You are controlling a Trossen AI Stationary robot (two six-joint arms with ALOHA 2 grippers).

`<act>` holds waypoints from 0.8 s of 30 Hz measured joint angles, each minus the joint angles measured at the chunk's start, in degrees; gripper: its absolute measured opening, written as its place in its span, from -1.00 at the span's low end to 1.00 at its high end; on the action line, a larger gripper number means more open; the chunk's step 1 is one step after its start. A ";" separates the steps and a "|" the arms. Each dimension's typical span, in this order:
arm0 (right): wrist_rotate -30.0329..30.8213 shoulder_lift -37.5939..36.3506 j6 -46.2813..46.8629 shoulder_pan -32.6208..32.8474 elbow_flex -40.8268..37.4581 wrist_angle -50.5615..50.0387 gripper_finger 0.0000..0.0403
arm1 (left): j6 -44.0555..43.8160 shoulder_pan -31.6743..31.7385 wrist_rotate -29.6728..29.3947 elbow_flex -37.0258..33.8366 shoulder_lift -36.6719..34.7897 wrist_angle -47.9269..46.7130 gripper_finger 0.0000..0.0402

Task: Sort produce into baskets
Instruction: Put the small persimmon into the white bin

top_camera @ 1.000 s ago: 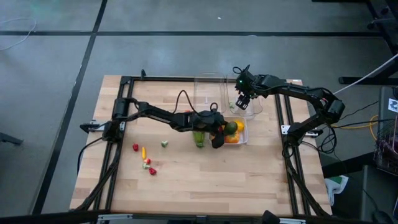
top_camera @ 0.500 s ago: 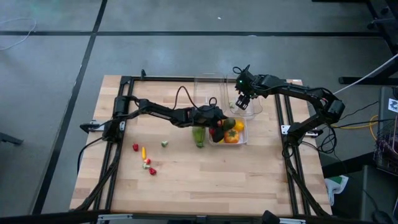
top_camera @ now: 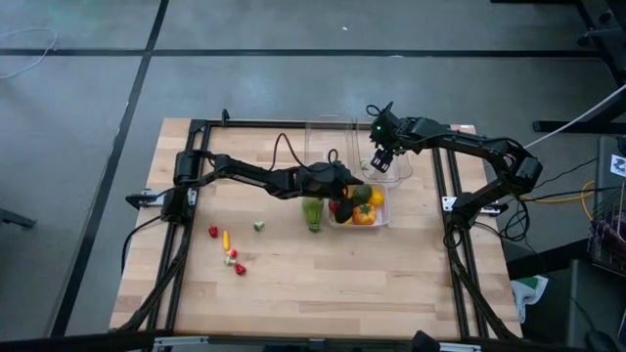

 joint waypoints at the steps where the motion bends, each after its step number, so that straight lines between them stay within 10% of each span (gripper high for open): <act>1: 0.00 0.00 0.01 -0.01 0.00 0.01 0.11 | 0.23 0.02 0.04 0.00 -0.74 0.09 0.53; 11: -0.07 0.00 0.02 0.00 0.00 0.02 0.11 | 7.57 1.46 -0.24 0.02 -11.53 -11.18 0.53; 24: -0.55 0.00 0.01 0.00 0.02 0.00 0.11 | 15.40 10.01 -0.59 0.02 -29.23 -49.38 0.53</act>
